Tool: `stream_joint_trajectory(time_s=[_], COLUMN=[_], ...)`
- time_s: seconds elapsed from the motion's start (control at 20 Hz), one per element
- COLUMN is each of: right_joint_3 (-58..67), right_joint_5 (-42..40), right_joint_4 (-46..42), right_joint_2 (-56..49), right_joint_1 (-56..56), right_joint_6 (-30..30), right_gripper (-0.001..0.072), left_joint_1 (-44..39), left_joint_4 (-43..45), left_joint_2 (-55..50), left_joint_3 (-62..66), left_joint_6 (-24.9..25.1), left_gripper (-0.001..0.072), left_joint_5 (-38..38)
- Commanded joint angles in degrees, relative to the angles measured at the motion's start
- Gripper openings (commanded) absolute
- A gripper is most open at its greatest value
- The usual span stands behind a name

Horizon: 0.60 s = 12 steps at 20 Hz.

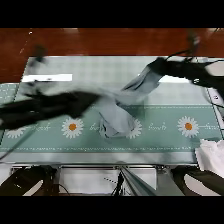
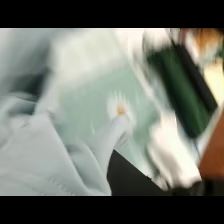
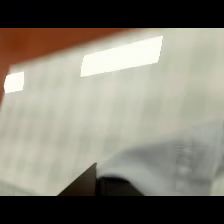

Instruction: Fold the shirts.

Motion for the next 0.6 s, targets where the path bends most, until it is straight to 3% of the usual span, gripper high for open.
stream_joint_trajectory(time_s=[0.0, 0.2, 0.4, 0.55], right_joint_3=[3.17, 10.71, 18.82, 23.71], right_joint_5=[-0.07, -0.04, 1.95, 9.05], right_joint_4=[-0.31, -0.35, -4.24, -6.45], right_joint_2=[15.41, 25.31, 28.94, 29.27], right_joint_1=[-8.90, -13.42, -14.27, -14.27], right_joint_6=[-0.72, 2.51, 8.48, 12.63], right_gripper=[0.0024, 0.0024, 0.0024, 0.0024], left_joint_1=[16.09, 28.26, 29.70, 29.70], left_joint_4=[5.31, 5.29, 5.29, 5.27], left_joint_2=[12.48, 14.60, 14.10, 14.16], left_joint_3=[11.41, 23.78, 32.52, 37.33], left_joint_6=[-0.42, -0.20, 2.19, 2.14], left_gripper=[0.0021, 0.0022, 0.0023, 0.0022], left_joint_5=[1.09, 1.07, 1.05, -0.07])
